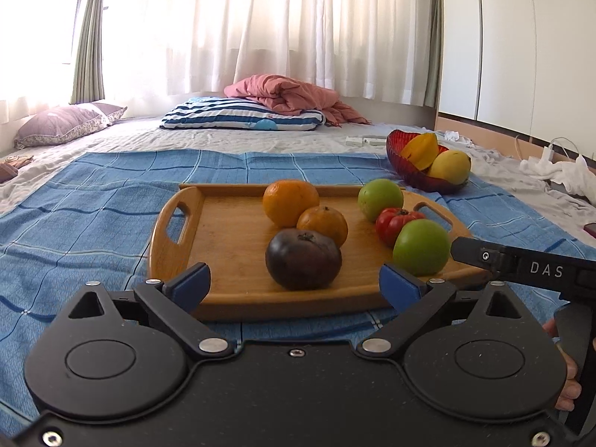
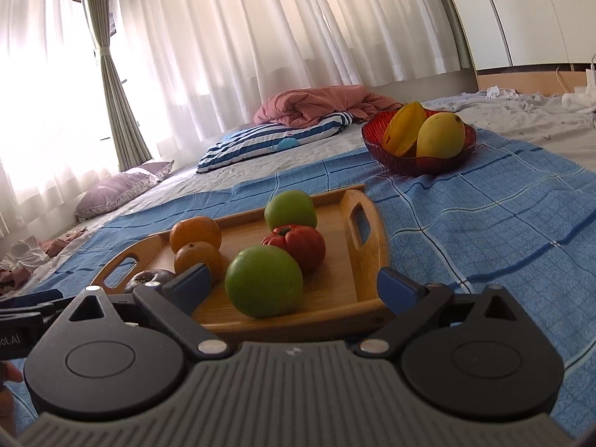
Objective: Organize fruits
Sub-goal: 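Withdraw both tools from the tray toward the red dates on the sheet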
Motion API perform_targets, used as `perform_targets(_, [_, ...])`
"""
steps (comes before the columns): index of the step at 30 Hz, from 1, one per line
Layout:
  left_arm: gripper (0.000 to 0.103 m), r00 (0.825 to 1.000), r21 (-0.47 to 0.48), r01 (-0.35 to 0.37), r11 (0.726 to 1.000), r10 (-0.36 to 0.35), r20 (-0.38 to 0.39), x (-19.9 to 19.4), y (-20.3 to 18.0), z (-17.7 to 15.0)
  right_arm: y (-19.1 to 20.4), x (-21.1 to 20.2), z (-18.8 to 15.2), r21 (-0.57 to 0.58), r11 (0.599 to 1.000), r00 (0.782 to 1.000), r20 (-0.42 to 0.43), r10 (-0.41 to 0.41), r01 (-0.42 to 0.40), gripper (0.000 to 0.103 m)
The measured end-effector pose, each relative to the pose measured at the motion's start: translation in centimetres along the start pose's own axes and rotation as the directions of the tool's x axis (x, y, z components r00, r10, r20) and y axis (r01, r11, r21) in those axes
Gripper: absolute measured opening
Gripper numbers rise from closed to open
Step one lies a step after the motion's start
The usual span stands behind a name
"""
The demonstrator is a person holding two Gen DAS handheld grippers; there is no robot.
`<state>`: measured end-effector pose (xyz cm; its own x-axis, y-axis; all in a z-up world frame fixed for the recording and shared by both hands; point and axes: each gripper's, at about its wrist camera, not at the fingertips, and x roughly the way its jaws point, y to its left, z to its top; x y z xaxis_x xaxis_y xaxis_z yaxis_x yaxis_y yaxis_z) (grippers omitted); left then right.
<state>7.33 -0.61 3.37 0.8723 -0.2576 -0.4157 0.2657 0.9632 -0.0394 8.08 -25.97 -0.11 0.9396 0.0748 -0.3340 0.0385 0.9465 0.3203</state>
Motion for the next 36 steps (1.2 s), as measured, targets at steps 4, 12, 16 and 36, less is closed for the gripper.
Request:
perform_targets(4, [0.097,1.000,-0.011,-0.006,1.000,0.006,-0.018,-0.9,0.4,-1.6,0.2,-0.6,-1.3,-0.019,1.000,0.999,-0.038,-0.006,0.005,0.101])
perform_targets(12, [0.097,0.999,0.016,-0.030,0.999,0.030,-0.028,-1.7,1.0,-3.1,2.6,-2.4,-3.1,-0.162,0.986,1.000,0.008,-0.031,0.031,0.103])
perform_targets(16, [0.098,0.998,0.000,-0.042,0.999,0.042,-0.045,-1.6,1.7,-3.5,2.9,-2.8,-3.5,-0.184,0.982,0.999,0.016,-0.036,0.038,0.103])
perform_targets(36, [0.067,0.998,-0.066,-0.017,0.998,0.013,-0.066,-2.1,2.8,-4.1,4.2,-4.3,-6.2,-0.288,0.957,0.999,-0.038,0.027,-0.037,0.087])
